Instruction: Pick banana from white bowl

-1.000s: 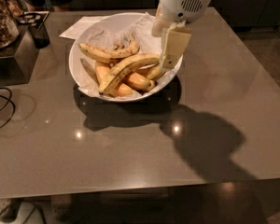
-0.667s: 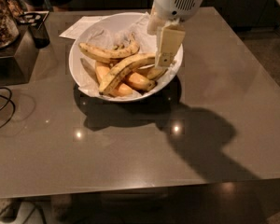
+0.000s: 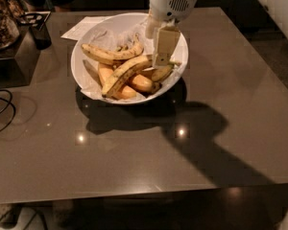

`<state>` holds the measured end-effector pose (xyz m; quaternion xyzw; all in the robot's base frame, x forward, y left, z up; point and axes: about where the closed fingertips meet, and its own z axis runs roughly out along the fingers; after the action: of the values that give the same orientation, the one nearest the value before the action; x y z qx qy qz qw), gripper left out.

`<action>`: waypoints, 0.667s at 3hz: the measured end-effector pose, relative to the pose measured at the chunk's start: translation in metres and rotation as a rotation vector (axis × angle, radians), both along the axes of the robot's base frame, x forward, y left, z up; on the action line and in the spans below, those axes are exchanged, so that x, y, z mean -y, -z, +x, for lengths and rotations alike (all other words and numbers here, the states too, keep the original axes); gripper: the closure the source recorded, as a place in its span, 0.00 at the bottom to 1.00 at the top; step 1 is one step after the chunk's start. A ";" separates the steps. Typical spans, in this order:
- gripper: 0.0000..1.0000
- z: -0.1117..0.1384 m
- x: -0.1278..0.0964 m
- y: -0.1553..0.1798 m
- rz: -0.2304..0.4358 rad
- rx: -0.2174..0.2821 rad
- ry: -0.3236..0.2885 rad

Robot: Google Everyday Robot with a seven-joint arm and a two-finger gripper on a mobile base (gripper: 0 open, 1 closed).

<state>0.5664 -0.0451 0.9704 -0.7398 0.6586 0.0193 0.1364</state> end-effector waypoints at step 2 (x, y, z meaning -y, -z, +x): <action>0.44 0.012 -0.013 0.017 -0.016 -0.031 -0.029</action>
Offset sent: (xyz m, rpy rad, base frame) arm -0.0064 0.0040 -0.0306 -0.0888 0.1414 0.0559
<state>0.5780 -0.0316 0.9537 -0.7499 0.6500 0.0272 0.1200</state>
